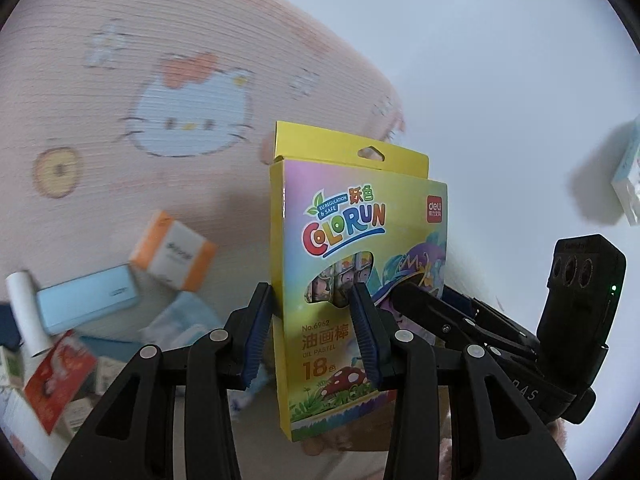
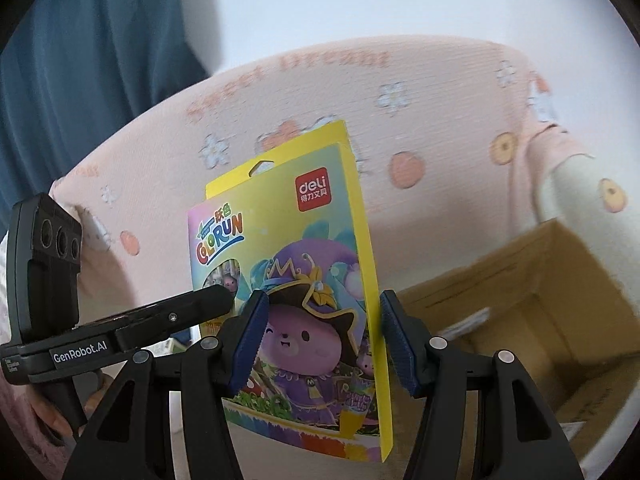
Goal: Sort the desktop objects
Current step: 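Carry the pastel box with the left gripper over the cardboard box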
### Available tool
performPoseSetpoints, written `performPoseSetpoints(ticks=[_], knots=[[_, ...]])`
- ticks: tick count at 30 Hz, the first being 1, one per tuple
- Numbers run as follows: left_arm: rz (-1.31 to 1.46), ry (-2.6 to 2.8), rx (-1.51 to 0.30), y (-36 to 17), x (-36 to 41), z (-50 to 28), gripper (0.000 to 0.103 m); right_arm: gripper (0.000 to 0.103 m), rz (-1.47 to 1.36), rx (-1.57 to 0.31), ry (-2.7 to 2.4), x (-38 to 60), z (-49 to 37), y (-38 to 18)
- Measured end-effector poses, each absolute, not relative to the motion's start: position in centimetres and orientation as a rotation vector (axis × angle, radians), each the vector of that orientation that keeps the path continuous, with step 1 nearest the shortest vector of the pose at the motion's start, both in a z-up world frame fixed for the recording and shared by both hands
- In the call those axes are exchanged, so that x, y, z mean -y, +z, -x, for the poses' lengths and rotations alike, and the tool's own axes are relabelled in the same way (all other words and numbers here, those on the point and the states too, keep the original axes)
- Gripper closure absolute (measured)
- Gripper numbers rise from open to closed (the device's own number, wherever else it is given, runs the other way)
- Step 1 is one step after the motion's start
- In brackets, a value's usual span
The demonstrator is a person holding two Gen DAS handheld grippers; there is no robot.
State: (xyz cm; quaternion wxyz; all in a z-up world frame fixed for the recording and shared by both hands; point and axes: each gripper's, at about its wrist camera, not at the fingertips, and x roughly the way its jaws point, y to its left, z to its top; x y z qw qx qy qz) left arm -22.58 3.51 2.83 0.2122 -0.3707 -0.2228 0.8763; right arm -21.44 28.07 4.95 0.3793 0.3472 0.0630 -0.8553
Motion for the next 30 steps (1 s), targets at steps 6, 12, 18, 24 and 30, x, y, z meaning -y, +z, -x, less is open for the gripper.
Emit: performPoseSetpoints(ticks=[6, 12, 18, 24, 30], knots=[[1.064, 2.378, 0.558, 3.3, -8.9, 24.6, 0.059, 0.048, -0.935, -0.133, -2.243, -32.8, 24.6, 5.7], [1.135, 2.303, 0.582, 2.5, -13.6, 26.7, 0.059, 0.048, -1.004, -0.118, -2.278, -36.3, 27.8, 6.0], [1.275, 2.206, 0.631, 0.5, -18.0, 29.2, 0.059, 0.048, -1.082, -0.088, -2.288, -40.1, 31.8, 5.1], [1.359, 2.173, 0.626, -1.2, -21.5, 30.4, 0.059, 0.049, -1.152, -0.06, -2.271, -42.6, 34.8, 3.9], [1.507, 2.099, 0.702, -4.2, -23.2, 31.6, 0.059, 0.049, -1.241, -0.145, -2.25, -43.2, 37.4, 2.1]])
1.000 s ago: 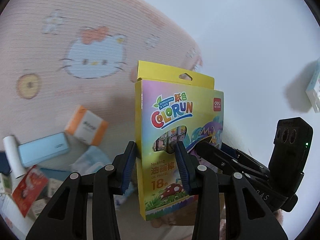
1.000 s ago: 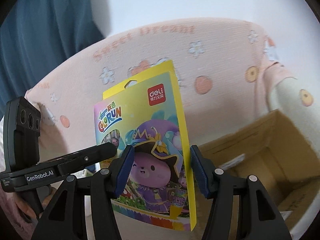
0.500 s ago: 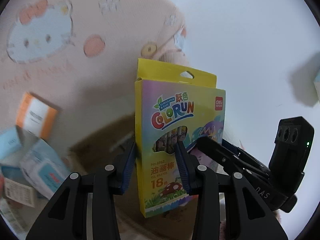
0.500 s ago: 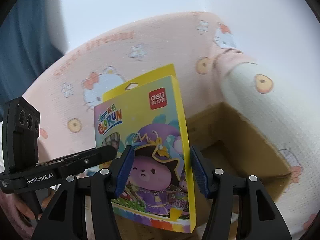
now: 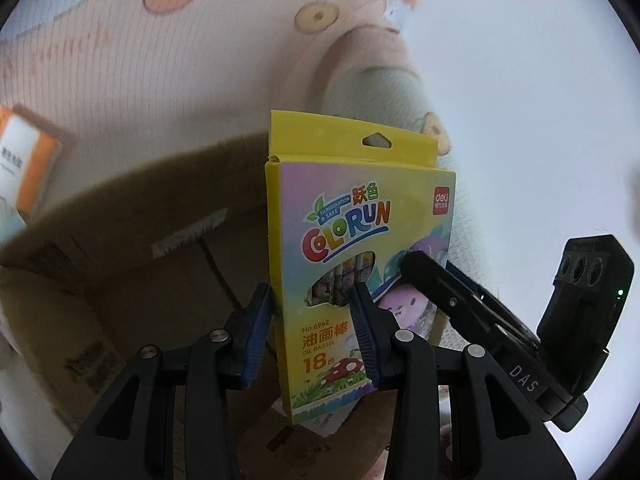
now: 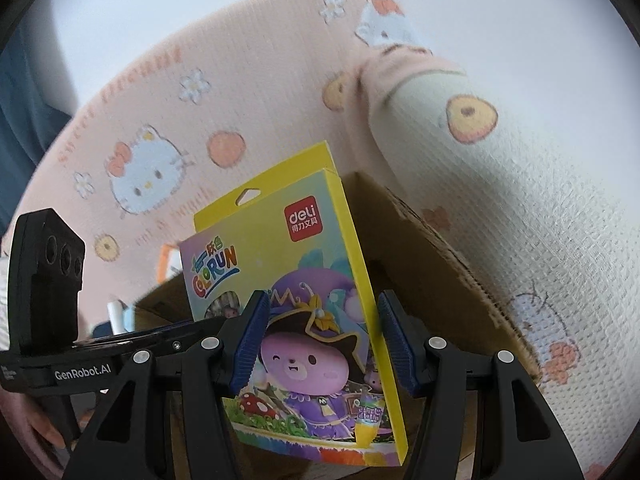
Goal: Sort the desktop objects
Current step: 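Carry the pastel box with the left gripper over the cardboard box, then lower the pastel box into the cardboard box and open the left gripper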
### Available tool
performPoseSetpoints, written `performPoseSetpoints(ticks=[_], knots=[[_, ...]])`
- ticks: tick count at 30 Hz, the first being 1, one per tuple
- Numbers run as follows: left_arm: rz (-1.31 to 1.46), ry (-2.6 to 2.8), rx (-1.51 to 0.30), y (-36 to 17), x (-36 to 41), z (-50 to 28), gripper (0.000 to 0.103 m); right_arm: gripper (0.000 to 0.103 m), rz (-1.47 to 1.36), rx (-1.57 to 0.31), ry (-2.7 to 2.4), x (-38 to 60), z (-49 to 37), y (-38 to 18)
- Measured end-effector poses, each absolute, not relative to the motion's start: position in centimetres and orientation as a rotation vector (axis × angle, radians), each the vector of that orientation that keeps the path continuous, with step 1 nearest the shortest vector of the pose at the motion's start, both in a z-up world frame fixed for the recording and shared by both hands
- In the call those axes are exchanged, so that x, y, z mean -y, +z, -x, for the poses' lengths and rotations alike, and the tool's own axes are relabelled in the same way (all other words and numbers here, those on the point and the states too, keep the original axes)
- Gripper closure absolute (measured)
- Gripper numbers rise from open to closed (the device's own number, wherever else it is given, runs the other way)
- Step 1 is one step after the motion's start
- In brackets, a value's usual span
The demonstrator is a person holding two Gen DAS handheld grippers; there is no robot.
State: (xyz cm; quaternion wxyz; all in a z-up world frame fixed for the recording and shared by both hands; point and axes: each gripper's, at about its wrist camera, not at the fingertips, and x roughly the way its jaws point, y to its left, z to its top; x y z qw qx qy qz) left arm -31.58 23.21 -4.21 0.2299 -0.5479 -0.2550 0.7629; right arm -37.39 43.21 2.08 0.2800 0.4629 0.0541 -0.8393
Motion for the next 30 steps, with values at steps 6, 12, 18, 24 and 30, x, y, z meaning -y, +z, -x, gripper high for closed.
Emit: performPoseSetpoints(ticks=[6, 12, 18, 24, 30], knots=[[1.655, 2.09, 0.56, -6.5, -25.6, 31.3, 0.062, 0.054, -1.281, -0.248, -2.207, -42.9, 38.7, 0.8], [1.749, 2.019, 0.489, -9.1, -28.6, 31.0, 0.077, 0.08, -1.277, -0.435, -2.106, -39.9, 38.7, -0.1], [1.864, 1.998, 0.451, -10.8, -27.1, 32.5, 0.074, 0.079, -1.353, -0.481, -2.119, -40.3, 39.5, -1.0], [1.898, 1.951, 0.437, -11.7, -26.5, 32.7, 0.074, 0.079, -1.432, -0.381, -2.134, -41.4, 39.7, -1.6], [1.819, 1.986, 0.318, -10.0, -26.8, 31.1, 0.078, 0.079, -1.536, -0.329, -2.161, -41.4, 38.7, -2.9]])
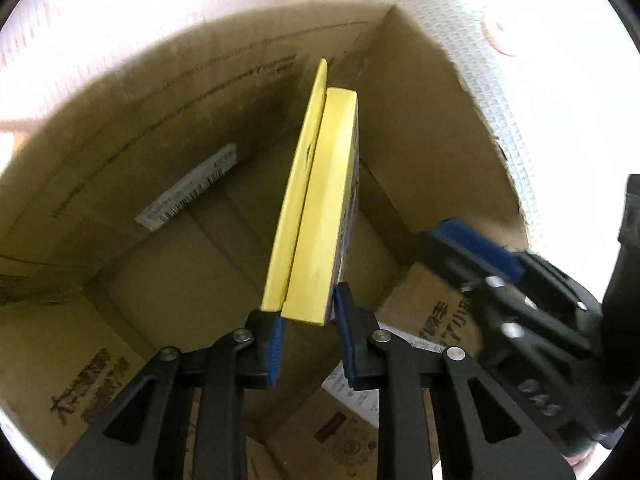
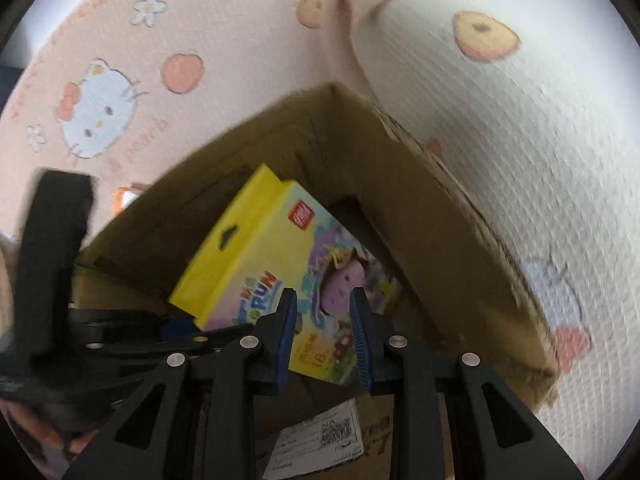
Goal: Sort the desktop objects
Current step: 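Lower the pastel box into the cardboard box and open the left gripper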
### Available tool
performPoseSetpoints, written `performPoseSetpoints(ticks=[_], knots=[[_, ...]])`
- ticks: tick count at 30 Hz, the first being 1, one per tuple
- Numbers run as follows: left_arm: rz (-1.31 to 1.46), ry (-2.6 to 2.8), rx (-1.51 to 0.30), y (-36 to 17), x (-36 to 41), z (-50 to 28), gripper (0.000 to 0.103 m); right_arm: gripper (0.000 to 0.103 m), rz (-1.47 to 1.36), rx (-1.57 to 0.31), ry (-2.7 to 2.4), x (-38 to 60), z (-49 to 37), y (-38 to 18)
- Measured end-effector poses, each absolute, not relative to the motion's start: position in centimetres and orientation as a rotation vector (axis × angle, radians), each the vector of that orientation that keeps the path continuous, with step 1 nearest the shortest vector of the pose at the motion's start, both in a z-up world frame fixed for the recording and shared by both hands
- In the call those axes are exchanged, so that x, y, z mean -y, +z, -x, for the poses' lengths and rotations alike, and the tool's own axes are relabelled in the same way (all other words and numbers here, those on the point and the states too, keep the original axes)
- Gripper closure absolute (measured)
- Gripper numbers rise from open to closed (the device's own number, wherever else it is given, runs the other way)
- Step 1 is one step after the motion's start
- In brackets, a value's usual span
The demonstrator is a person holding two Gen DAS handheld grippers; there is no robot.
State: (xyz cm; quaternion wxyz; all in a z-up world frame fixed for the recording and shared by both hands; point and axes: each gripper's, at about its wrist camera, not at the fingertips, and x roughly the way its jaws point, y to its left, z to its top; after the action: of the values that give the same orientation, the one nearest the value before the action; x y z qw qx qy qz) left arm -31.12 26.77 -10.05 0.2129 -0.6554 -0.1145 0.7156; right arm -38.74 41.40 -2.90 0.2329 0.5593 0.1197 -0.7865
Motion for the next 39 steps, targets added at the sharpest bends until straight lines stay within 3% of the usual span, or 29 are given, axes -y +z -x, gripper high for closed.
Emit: performPoseSetpoints(ticks=[4, 9, 16, 28, 32, 34, 39], knots=[[1.77, 2.036, 0.276, -9.9, -25.7, 30.4, 0.079, 0.079, -1.575, -0.277, -2.122, -41.0, 37.7, -4.1], [1.771, 1.996, 0.318, -10.6, -24.6, 30.2, 0.079, 0.079, -1.636, 0.04, -2.128, -42.6, 38.1, -4.1], [1.696, 2.035, 0.229, -10.4, -24.8, 28.6, 0.08, 0.079, -1.514, 0.177, -2.154, -40.9, 39.0, -2.4], [1.724, 2.0, 0.225, -11.9, -22.7, 27.2, 0.078, 0.08, -1.603, 0.264, -2.103, -39.2, 40.8, -6.9], [1.71, 2.1, 0.188, -10.8, -20.8, 26.5, 0.077, 0.08, -1.639, 0.181, -2.165, -39.1, 41.7, -7.2], [1.702, 2.123, 0.169, -10.5, -20.1, 26.3, 0.077, 0.086, -1.693, 0.094, -2.226, -39.0, 42.2, -7.8], [1.791, 2.102, 0.117, -11.3, -22.9, 29.2, 0.077, 0.086, -1.783, 0.18, -2.228, -40.6, 42.8, -9.0]])
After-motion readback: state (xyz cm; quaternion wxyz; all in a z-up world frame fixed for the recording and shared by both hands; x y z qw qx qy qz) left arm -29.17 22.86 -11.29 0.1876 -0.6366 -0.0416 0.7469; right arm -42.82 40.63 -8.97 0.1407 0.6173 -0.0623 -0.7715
